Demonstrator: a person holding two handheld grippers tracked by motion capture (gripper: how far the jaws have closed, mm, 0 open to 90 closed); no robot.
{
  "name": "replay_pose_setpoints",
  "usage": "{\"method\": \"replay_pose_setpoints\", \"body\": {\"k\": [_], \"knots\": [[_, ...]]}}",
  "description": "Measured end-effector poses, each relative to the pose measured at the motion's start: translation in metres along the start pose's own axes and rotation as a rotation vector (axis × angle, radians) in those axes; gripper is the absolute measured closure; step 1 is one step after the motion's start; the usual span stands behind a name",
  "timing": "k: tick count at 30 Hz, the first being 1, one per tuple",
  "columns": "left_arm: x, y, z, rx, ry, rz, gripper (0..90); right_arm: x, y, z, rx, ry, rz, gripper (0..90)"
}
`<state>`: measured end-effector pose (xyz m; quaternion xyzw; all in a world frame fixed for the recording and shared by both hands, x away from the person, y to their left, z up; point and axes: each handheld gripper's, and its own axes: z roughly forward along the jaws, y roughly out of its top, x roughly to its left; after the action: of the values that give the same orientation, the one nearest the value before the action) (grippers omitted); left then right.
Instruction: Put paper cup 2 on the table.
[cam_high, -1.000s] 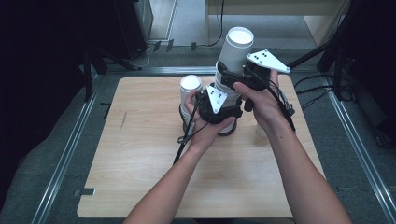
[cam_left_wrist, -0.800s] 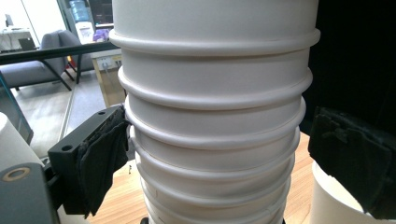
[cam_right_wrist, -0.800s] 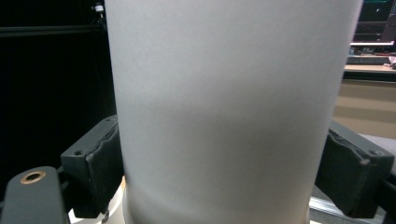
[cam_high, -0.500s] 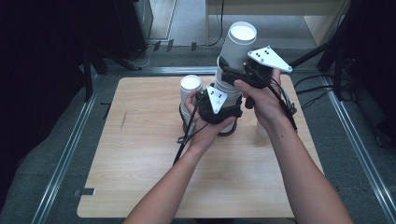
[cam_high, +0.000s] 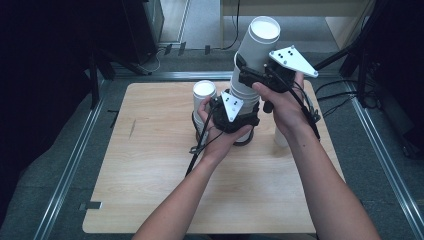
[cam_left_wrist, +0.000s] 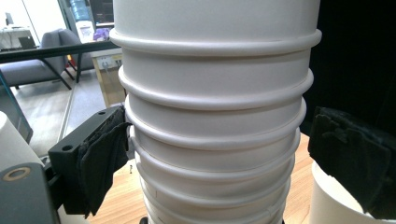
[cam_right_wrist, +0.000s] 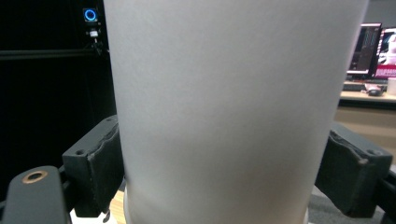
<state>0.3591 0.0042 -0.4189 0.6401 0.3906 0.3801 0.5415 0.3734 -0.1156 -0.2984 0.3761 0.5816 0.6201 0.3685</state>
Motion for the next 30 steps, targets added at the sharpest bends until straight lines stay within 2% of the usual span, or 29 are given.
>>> {"method": "replay_pose_setpoints", "body": {"k": [20,30], "knots": [[0.000,0.000,0.000,0.003,0.001,0.001,5.4,0.004,0.012,-0.006,-0.037,0.002,-0.018,13.2],[0.000,-0.001,0.000,0.005,0.001,0.007,5.5,0.004,0.021,-0.012,-0.085,0.000,-0.020,13.2]]}}
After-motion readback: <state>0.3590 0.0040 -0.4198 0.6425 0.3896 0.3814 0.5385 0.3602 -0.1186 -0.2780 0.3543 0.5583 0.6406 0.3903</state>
